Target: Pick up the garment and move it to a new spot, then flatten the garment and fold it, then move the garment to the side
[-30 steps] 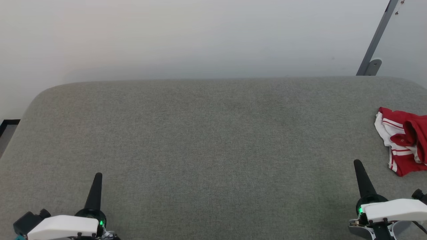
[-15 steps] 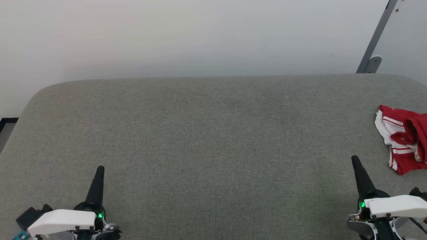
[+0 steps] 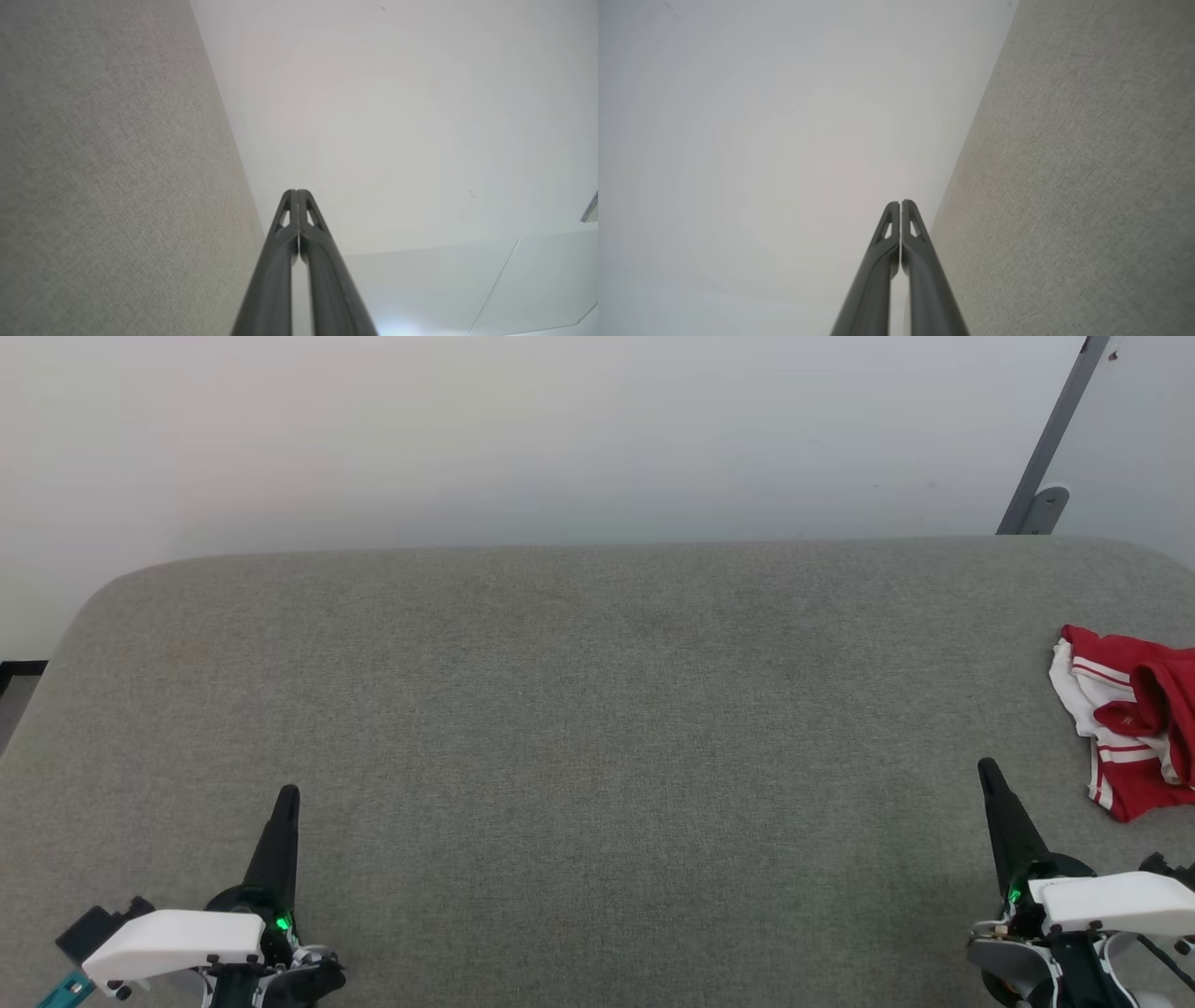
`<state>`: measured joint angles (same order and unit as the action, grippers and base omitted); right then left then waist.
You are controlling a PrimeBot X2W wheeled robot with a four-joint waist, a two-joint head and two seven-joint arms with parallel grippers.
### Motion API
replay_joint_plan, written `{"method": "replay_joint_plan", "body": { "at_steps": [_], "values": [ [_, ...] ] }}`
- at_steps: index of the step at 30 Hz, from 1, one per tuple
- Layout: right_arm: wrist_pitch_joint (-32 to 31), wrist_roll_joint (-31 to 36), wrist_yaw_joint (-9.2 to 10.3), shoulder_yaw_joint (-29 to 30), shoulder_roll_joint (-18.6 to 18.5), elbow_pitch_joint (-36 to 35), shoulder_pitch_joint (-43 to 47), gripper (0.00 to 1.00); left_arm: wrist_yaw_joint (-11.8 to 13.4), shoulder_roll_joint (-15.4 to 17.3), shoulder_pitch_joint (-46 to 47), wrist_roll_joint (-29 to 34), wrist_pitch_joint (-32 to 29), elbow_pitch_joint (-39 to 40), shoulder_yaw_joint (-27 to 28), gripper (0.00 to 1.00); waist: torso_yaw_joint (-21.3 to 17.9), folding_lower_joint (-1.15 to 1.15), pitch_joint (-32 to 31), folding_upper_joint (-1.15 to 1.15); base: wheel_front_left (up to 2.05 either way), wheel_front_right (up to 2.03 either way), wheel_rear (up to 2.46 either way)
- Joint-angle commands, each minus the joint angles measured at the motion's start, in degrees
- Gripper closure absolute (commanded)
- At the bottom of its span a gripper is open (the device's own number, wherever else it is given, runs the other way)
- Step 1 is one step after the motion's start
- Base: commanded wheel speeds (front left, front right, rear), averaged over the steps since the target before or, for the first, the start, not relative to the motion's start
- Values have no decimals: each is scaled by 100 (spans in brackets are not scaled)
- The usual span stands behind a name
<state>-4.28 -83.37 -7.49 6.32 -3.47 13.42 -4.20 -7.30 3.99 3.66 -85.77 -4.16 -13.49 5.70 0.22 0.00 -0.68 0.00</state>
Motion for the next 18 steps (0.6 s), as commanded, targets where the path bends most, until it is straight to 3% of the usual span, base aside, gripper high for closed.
{"method": "replay_joint_plan", "body": {
  "at_steps": [1, 18],
  "values": [
    [-39, -121, 0, 23, 26, 6, -107, 100, -28, 0, 133, -97, -44, 7, 30, 100, -1, 0, 5, 0, 0, 0, 0],
    [-219, -803, 0, 29, 66, 66, -226, 100, -32, -106, 276, -609, -230, -52, 84, 100, -18, 0, 72, 0, 0, 0, 0]
  ]
}}
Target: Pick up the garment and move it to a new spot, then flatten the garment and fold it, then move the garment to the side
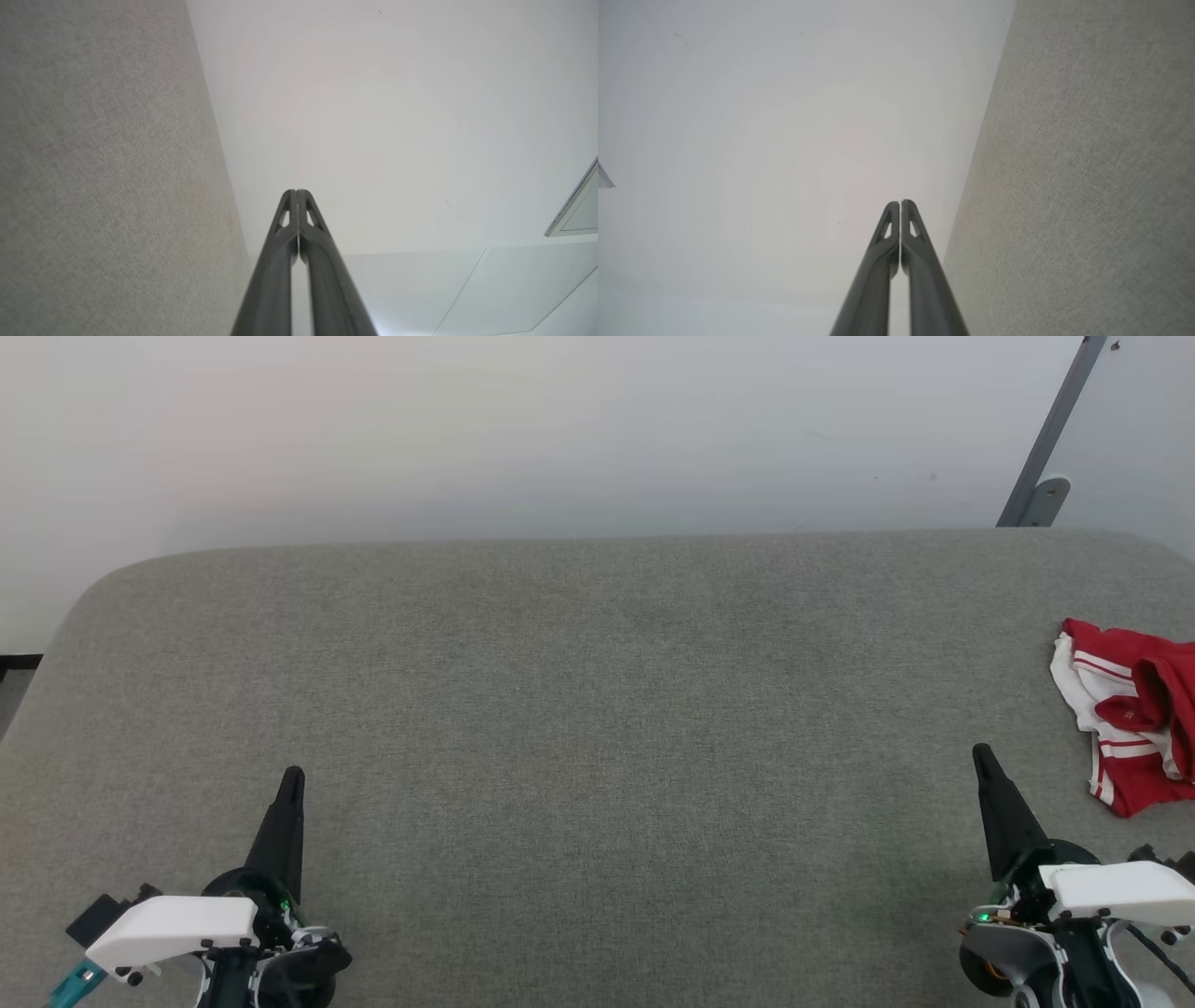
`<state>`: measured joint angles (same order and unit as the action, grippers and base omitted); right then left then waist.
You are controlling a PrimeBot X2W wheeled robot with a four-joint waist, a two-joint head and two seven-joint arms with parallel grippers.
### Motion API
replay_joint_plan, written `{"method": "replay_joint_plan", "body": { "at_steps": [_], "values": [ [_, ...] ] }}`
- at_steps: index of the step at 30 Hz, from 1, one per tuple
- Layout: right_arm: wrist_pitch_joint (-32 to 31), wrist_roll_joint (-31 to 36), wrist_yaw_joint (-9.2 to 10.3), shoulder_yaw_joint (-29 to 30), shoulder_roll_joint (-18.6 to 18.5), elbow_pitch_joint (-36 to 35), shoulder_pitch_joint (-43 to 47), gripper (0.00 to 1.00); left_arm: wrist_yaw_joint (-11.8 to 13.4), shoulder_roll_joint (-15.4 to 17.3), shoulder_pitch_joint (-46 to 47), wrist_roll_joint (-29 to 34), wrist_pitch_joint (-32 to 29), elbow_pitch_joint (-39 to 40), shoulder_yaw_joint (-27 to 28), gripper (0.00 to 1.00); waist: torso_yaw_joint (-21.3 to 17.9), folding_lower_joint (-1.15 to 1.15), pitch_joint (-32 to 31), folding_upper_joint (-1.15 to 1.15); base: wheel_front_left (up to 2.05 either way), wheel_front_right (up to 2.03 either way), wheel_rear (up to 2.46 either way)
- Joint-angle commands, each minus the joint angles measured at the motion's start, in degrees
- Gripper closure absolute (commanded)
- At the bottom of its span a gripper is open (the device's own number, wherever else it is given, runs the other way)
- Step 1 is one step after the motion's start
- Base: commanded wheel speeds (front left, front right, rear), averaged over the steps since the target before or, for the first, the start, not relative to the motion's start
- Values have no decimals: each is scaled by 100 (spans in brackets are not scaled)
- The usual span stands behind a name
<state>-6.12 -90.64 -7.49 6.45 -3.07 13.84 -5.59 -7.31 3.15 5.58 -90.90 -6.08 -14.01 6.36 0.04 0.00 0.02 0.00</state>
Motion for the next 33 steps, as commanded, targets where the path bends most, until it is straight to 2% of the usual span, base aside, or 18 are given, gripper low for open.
{"method": "replay_joint_plan", "body": {
  "at_steps": [1, 33],
  "values": [
    [-46, -116, 0, 16, 28, 29, -94, 100, -32, -24, 96, -106, -51, -1, 21, 100, -2, 0, 6, 0, 0, 0, 0],
    [-61, -187, 0, 14, 27, 31, -83, 100, -32, -27, 109, -156, -65, -8, 29, 100, -4, 0, 16, 0, 0, 0, 0]
  ]
}}
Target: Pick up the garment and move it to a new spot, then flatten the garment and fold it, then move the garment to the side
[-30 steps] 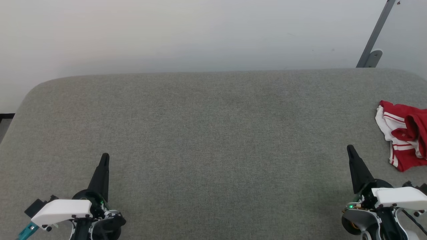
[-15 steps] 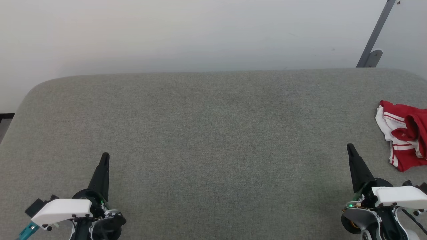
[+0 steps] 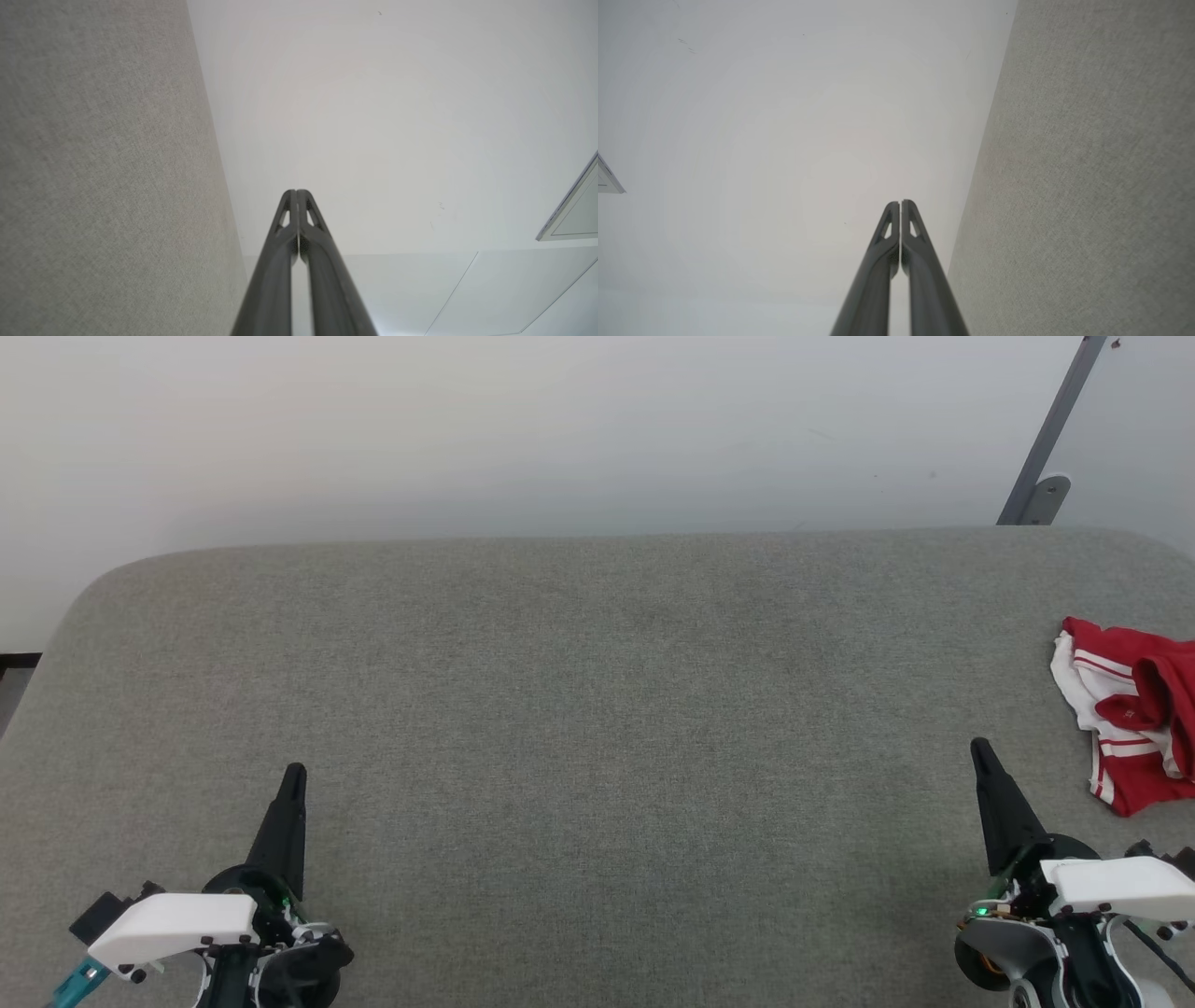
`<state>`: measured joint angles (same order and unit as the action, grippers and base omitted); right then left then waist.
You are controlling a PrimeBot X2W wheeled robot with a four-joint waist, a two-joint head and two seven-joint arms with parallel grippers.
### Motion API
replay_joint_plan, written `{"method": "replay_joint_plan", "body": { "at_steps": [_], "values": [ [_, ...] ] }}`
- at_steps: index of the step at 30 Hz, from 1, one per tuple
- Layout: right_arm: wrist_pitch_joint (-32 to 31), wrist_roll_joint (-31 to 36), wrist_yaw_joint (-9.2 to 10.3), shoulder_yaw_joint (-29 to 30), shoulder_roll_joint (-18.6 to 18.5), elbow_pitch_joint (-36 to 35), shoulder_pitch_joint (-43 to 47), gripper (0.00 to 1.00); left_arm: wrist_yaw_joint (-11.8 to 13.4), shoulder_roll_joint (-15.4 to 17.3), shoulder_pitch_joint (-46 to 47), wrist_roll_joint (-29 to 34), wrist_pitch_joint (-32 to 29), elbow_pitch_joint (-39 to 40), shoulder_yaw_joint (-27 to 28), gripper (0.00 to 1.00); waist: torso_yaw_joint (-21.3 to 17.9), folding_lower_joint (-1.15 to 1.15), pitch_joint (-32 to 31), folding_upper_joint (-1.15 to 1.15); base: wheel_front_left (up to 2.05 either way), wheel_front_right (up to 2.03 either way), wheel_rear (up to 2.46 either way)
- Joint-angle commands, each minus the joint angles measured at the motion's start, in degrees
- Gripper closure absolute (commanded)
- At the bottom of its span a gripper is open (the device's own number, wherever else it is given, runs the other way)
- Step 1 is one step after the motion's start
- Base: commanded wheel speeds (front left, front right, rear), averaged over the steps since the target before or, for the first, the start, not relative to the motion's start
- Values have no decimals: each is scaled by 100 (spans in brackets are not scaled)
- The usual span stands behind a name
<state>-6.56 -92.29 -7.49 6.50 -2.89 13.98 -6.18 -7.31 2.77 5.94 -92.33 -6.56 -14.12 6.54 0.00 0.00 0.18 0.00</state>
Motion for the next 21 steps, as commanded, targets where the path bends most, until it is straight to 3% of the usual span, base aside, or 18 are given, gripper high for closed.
{"method": "replay_joint_plan", "body": {
  "at_steps": [1, 21],
  "values": [
    [-17, -22, 0, 9, 9, 17, -24, 100, -32, 10, 73, -13, -17, 3, 10, 100, 0, 0, 0, 0, 0, 0, 0],
    [-16, -22, 0, 8, 9, 17, -24, 100, -32, 10, 73, -11, -18, 4, 11, 100, 0, 0, 0, 0, 0, 0, 0]
  ]
}}
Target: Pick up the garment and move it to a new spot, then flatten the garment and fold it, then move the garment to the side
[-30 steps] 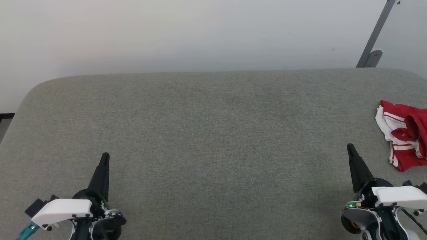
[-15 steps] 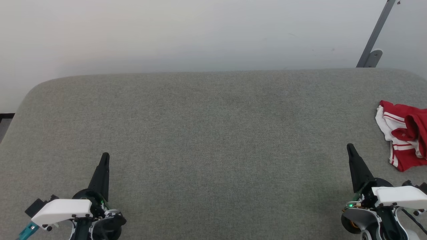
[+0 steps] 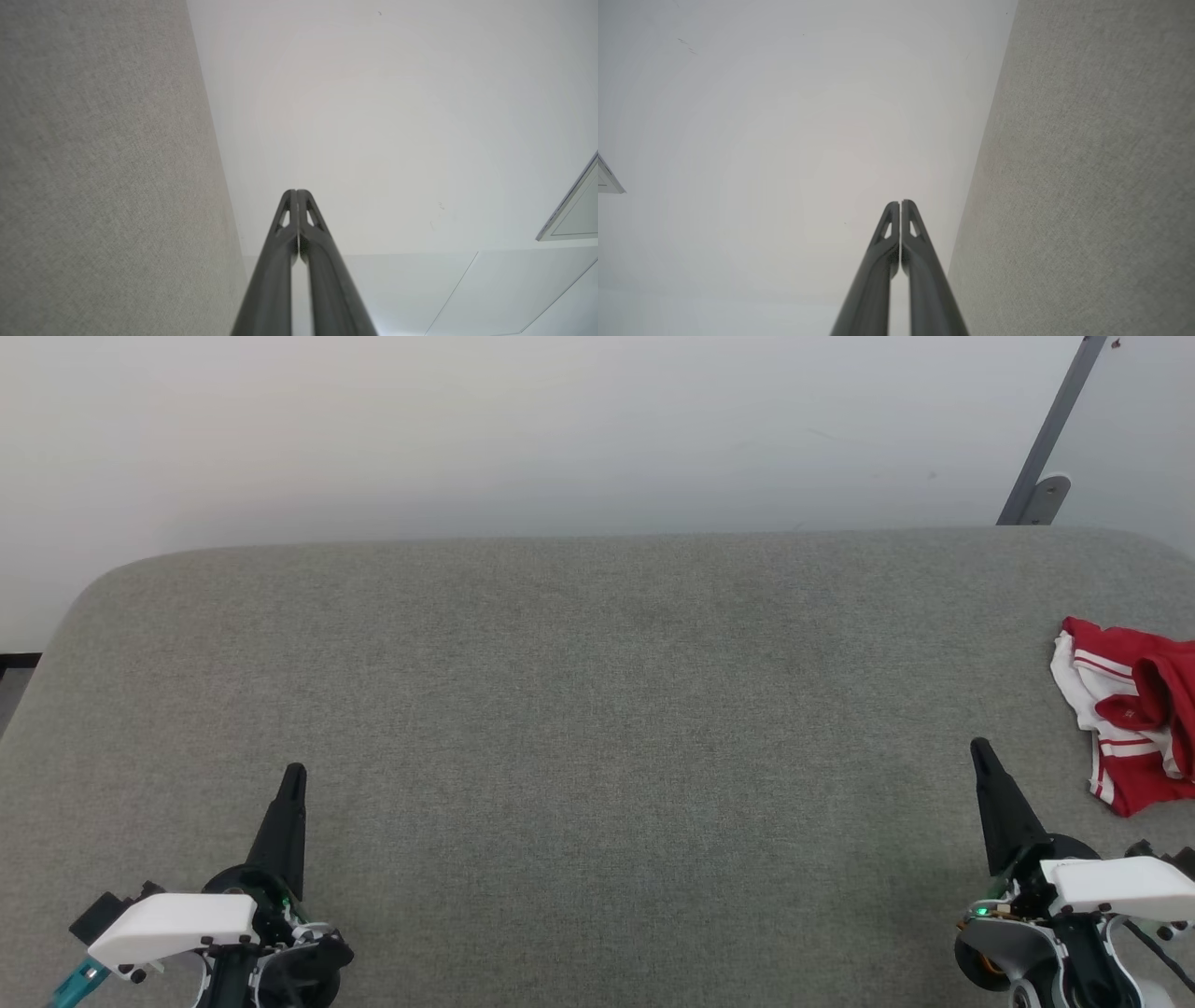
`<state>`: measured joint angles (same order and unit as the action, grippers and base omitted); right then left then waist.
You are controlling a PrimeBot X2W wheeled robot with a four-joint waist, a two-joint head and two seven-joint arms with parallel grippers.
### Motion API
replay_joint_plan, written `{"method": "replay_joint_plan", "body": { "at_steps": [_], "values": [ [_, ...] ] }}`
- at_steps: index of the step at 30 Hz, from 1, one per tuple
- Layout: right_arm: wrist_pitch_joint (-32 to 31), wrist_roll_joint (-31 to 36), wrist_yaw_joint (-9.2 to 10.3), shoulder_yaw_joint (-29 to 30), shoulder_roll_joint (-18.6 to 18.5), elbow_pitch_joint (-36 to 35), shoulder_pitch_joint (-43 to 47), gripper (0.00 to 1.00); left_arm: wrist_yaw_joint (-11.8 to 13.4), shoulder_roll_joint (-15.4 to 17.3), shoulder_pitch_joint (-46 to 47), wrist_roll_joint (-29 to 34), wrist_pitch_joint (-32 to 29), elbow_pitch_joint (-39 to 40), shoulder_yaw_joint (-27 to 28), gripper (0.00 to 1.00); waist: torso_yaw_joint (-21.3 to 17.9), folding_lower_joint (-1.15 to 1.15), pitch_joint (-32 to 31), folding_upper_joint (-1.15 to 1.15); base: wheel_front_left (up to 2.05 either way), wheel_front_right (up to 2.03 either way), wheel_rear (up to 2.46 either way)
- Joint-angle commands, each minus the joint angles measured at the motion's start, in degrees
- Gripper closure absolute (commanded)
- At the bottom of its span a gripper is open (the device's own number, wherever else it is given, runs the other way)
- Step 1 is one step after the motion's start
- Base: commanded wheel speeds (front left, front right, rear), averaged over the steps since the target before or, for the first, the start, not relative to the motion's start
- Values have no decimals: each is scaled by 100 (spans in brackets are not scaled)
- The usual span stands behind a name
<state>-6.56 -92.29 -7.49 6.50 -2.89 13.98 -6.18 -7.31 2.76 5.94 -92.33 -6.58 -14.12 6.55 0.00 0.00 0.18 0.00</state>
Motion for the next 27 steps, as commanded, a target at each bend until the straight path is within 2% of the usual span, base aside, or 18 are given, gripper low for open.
{"method": "replay_joint_plan", "body": {
  "at_steps": [1, 27],
  "values": [
    [-16, -23, 0, 8, 9, 17, -24, 100, -32, 11, 73, -11, -17, 4, 11, 100, 0, 0, 0, 0, 0, 0, 0],
    [-15, -23, 0, 7, 9, 17, -24, 100, -33, 10, 73, -9, -18, 5, 11, 100, 0, 0, 0, 0, 0, 0, 0]
  ]
}}
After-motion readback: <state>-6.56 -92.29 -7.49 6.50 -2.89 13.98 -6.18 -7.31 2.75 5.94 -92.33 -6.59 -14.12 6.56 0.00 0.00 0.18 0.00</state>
